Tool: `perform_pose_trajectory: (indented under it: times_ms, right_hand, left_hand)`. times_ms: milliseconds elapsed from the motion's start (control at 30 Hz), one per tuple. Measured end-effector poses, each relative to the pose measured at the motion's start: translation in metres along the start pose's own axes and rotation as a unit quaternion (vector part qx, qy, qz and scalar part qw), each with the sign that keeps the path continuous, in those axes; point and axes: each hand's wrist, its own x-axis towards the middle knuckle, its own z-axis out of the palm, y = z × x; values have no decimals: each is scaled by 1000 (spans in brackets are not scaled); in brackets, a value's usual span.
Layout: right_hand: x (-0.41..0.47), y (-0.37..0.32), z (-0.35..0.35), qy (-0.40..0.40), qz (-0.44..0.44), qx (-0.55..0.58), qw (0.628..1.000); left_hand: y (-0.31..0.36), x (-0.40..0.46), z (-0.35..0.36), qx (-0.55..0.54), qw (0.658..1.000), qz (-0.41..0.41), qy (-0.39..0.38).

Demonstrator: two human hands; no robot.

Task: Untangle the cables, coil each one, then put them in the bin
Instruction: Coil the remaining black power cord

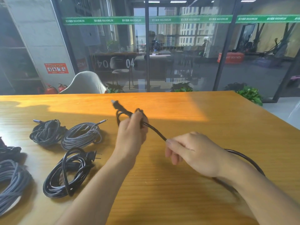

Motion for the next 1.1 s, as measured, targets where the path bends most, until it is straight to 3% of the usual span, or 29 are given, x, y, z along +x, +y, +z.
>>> perform_pose_trajectory:
  times_ms: [100,167,267,400,567,700,800,1000,1100]
  right_hand:
    - [-1,-7,7,-134,-3,-9,991]
    - [1,-12,19,-191,-23,21,981]
    - [7,-13,28,-183,-19,7,983]
    - [13,-6,33,-121,-14,-46,992]
    - [21,9,32,-37,-2,-38,999]
    - [25,35,13,-89,-37,81,992]
    - [27,51,-1,-93,-36,70,993]
    - [19,84,-35,-61,72,-89,992]
    - [8,97,-52,-17,134,-52,989]
  left_hand:
    - [2,11,-11,-100,993,-42,38]
    - [3,12,-11,-192,979,-64,12]
    - [9,4,-7,-284,953,-70,-75]
    - [19,-9,-4,-318,934,-44,-154]
    - [23,-16,-4,-264,933,-77,-233]
    - [24,-17,-8,-193,942,-92,-259]
    - [23,-18,-8,-118,952,-89,-268]
    - [26,-14,-22,-50,962,-86,-255]
    - [25,-11,-33,-18,963,-83,-255]
